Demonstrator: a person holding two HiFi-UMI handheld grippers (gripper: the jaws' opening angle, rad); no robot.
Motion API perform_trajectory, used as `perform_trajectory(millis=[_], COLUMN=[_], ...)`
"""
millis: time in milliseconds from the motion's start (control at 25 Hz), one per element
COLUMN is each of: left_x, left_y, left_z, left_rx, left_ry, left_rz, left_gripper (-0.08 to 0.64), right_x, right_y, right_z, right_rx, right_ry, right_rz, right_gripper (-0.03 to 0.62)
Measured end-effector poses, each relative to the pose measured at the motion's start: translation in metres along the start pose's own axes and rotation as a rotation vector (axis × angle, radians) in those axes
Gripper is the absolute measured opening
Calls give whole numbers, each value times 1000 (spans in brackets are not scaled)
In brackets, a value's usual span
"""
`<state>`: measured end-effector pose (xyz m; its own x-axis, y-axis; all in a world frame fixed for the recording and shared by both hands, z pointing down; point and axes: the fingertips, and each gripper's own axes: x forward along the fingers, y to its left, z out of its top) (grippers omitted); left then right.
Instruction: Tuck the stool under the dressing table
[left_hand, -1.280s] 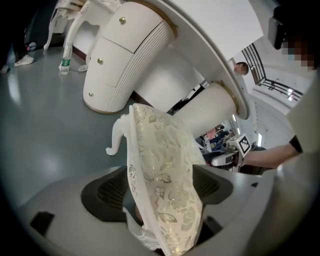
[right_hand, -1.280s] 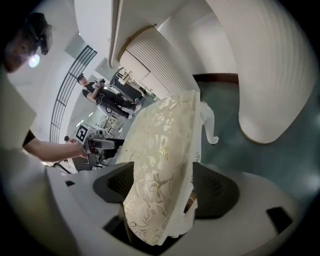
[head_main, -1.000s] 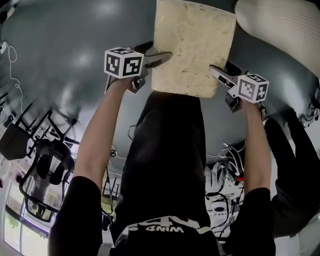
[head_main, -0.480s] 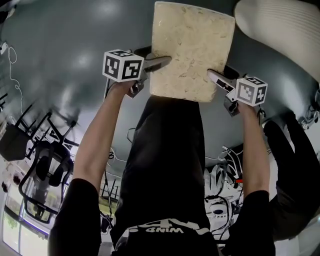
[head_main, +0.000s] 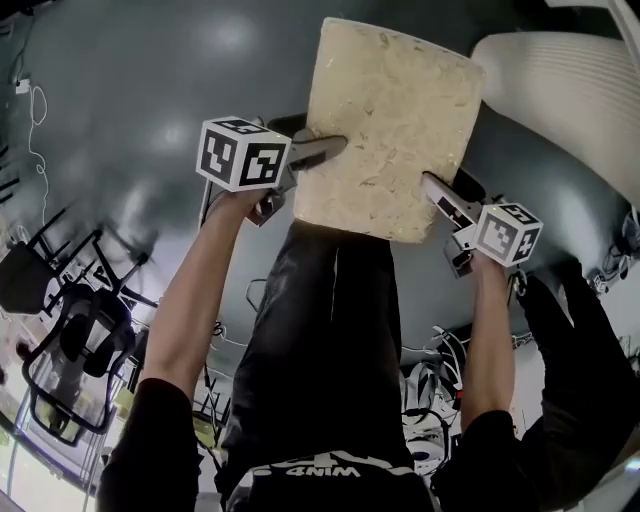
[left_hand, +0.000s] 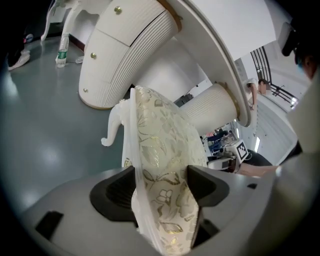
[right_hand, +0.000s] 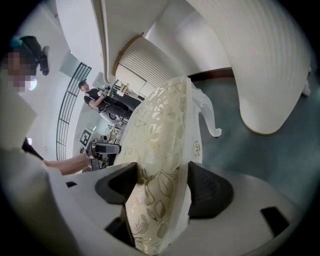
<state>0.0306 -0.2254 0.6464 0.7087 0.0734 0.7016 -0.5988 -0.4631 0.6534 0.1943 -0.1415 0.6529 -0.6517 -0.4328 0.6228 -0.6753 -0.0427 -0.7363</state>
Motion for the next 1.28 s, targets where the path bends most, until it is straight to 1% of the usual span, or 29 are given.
perform_trajectory(millis=[120,200,240,320,440,480,600,640,720,840,1000,1120,1280], left_x=[-23,-35,-38,-31,-2,4,11,13,20,29,33,34,35], left_y=[-19,-25,-24,-16,-2,3,13,14,15,13,14,14,17], left_z=[25,43,46,36,12,3,-16,-18,-21,-27,-27,-26,-24], left_rx=[41,75,85,82,33,29,60,69,67,21,-9,-7,23], left_ry=[-4,-23,-36,-75,-192,-210,-225,-237,-260,-254,-244,-245,-250], left_rz=[-10,-12,-12,-12,-5,6,33,28,-6,-74,-86,-83,-105], left_gripper=[333,332,331,331,331,331,331,331,331,331,331,331,331], right_x=[-17,-23,-23,-15,-3,3,16,16,15,11,13,14,18], right_y=[25,37,40,33,2,-6,-16,-18,-20,-20,-21,-23,-13], right_z=[15,30,33,30,27,21,1,-2,-3,-2,-2,-2,-3], right_rx=[23,16,4,-39,-151,-168,-181,-187,-197,-190,-160,-151,-179], right_ry=[-45,-67,-73,-69,-15,-8,-43,-56,-68,-50,-8,3,-26], right_rz=[-14,-25,-28,-30,-23,-15,9,7,-9,-36,-45,-44,-16], right_gripper=[335,334,334,334,334,334,334,333,334,334,333,333,334])
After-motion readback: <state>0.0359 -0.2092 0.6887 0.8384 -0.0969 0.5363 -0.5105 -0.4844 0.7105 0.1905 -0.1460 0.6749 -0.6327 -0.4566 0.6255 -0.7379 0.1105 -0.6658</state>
